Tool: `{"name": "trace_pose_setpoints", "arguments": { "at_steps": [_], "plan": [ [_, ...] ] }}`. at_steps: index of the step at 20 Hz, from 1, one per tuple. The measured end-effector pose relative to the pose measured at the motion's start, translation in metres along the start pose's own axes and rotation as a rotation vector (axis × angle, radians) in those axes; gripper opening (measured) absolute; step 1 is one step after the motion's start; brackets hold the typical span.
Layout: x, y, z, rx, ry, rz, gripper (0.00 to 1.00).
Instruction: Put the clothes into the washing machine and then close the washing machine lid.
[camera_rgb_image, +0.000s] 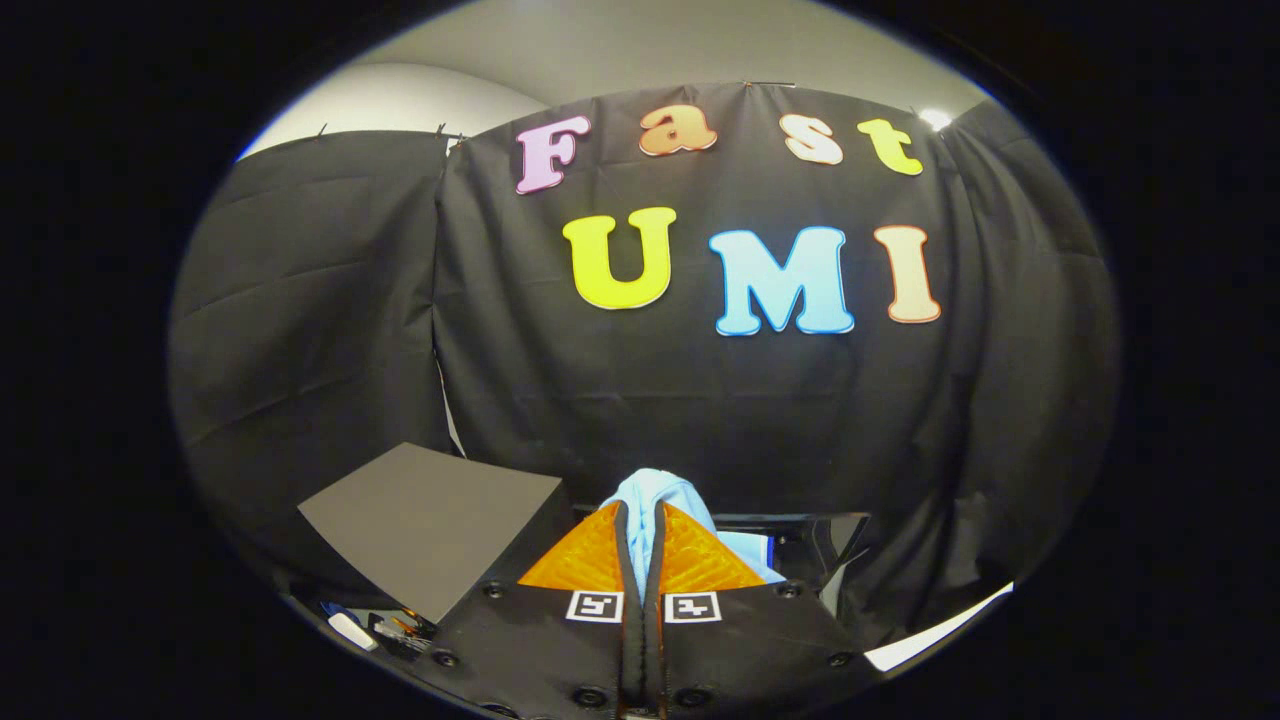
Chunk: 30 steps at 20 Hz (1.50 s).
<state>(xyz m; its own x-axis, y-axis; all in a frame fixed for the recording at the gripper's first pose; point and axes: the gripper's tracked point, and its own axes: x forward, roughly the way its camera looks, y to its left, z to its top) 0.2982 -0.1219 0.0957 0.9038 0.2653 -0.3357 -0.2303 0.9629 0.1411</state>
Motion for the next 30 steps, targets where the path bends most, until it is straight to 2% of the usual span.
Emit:
{"name": "trace_pose_setpoints", "arguments": {
  "at_steps": [10,14,22,26,30],
  "plan": [
    [0.068,-0.020,-0.158,0.010,0.216,-0.060,0.02],
    [0.096,-0.036,-0.206,0.050,0.302,-0.103,0.01],
    [0.134,-0.053,-0.316,0.085,0.490,-0.126,0.01],
    [0.140,-0.054,-0.356,0.144,0.573,-0.160,0.01],
    [0.138,-0.054,-0.376,0.171,0.611,-0.155,0.01]
  ]
}}
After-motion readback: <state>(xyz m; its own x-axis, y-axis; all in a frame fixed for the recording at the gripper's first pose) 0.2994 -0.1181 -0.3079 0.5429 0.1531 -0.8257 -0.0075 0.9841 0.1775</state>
